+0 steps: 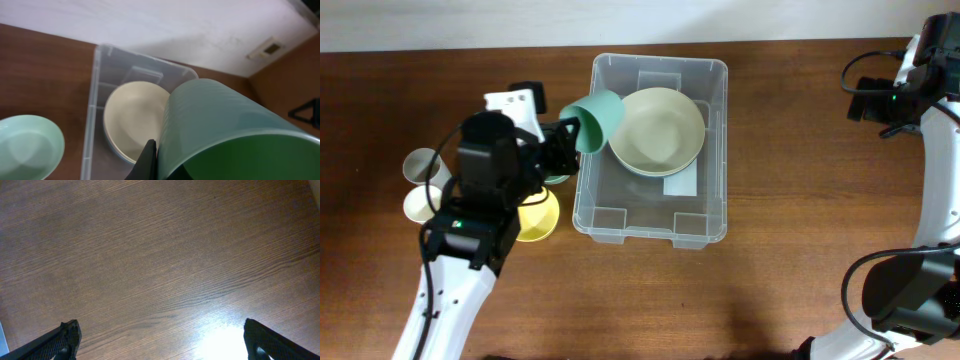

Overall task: Pack container
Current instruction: 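Lift the mint green cup with the left gripper toward the bin, then lower the mint green cup into the bin and open the left gripper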

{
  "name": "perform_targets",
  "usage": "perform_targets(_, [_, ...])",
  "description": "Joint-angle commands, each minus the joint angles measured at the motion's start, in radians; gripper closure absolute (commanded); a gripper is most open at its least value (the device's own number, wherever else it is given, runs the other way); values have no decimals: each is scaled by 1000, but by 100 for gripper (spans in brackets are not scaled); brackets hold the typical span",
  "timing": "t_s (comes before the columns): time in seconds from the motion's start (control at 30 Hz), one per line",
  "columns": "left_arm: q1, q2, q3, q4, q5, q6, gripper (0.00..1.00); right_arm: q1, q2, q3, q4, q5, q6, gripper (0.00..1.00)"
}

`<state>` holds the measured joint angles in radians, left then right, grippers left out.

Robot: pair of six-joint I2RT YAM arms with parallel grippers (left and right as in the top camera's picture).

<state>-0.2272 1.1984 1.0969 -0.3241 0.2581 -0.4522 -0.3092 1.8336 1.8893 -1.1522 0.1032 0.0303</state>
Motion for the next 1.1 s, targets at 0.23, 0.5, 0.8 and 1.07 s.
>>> perform_targets(0.23, [-82, 19, 34, 9, 8, 43, 99, -5, -13, 14, 0, -6, 11, 1])
perform_targets(0.5, [-119, 20, 34, 11, 8, 43, 99, -5, -13, 14, 0, -6, 11, 1])
perform_targets(0.8, [-255, 65, 34, 37, -86, 114, 99, -5, -13, 14, 0, -6, 11, 1])
perform_targets(1.07, [-314, 125, 34, 66, -149, 198, 99, -5, -13, 14, 0, -6, 11, 1])
